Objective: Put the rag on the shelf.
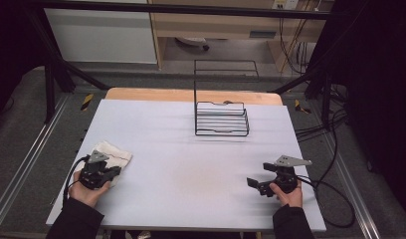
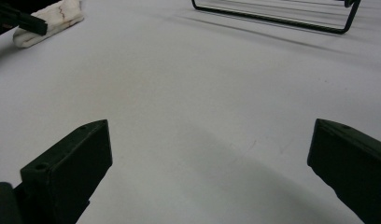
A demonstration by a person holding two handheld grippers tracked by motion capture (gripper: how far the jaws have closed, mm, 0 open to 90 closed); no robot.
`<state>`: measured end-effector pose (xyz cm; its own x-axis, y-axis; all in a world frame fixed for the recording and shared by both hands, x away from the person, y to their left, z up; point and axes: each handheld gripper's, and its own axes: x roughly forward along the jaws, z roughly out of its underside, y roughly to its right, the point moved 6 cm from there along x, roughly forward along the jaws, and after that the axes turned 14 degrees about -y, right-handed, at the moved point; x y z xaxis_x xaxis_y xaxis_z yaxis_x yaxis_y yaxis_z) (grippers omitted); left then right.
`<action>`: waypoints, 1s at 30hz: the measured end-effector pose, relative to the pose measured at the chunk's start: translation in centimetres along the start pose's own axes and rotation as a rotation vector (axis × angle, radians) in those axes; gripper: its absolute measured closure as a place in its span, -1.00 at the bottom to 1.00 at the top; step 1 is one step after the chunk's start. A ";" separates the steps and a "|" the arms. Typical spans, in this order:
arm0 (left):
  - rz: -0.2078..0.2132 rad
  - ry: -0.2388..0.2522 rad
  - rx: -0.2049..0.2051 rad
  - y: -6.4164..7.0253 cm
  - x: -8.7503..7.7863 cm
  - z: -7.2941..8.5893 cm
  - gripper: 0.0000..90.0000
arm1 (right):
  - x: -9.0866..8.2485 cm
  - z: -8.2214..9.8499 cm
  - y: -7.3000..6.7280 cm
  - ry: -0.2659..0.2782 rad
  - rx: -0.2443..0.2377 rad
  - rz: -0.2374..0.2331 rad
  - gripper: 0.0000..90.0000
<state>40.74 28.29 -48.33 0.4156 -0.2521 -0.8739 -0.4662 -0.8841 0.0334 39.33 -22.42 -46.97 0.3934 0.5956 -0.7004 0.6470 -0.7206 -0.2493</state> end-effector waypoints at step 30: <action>0.185 0.084 0.050 6.8 0.0 -3.1 0.93 | 0.1 0.0 0.0 -0.007 -0.007 -0.005 -0.99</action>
<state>39.96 21.07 -46.63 0.3817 -0.4422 -0.8116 -0.5777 -0.7996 0.1640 39.35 -22.34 -47.07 0.3857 0.5965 -0.7038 0.6532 -0.7153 -0.2484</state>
